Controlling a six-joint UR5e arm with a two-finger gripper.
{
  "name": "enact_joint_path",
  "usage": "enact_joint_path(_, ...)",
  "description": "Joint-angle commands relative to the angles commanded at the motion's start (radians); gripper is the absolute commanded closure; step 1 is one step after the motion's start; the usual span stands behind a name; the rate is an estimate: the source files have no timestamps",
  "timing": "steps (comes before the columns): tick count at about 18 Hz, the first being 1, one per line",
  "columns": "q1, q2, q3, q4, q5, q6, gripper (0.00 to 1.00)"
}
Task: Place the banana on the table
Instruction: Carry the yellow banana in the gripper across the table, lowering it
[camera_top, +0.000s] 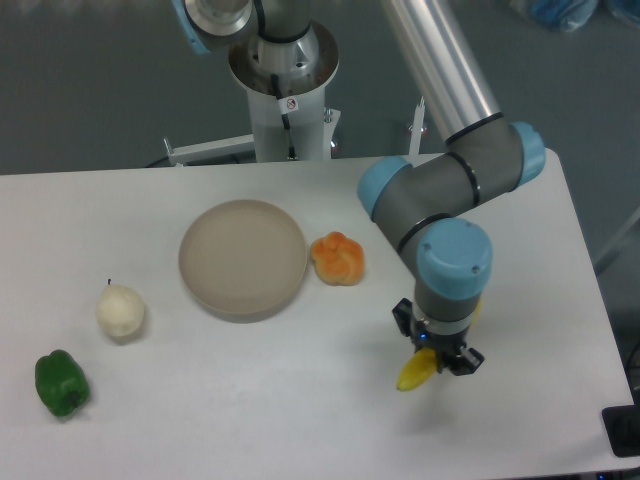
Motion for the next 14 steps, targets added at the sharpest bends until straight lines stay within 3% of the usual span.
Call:
enact_joint_path(4,-0.054,-0.024,0.028,0.009,-0.044,-0.005,1.0)
enact_joint_path(6,-0.086,-0.041,0.035,0.043,-0.057,-0.044,1.0)
enact_joint_path(10,-0.158,-0.057,0.018,0.127,-0.06,-0.055,1.0)
enact_joint_path(14,-0.213,-0.087,-0.026,0.271,-0.063,-0.086,0.97)
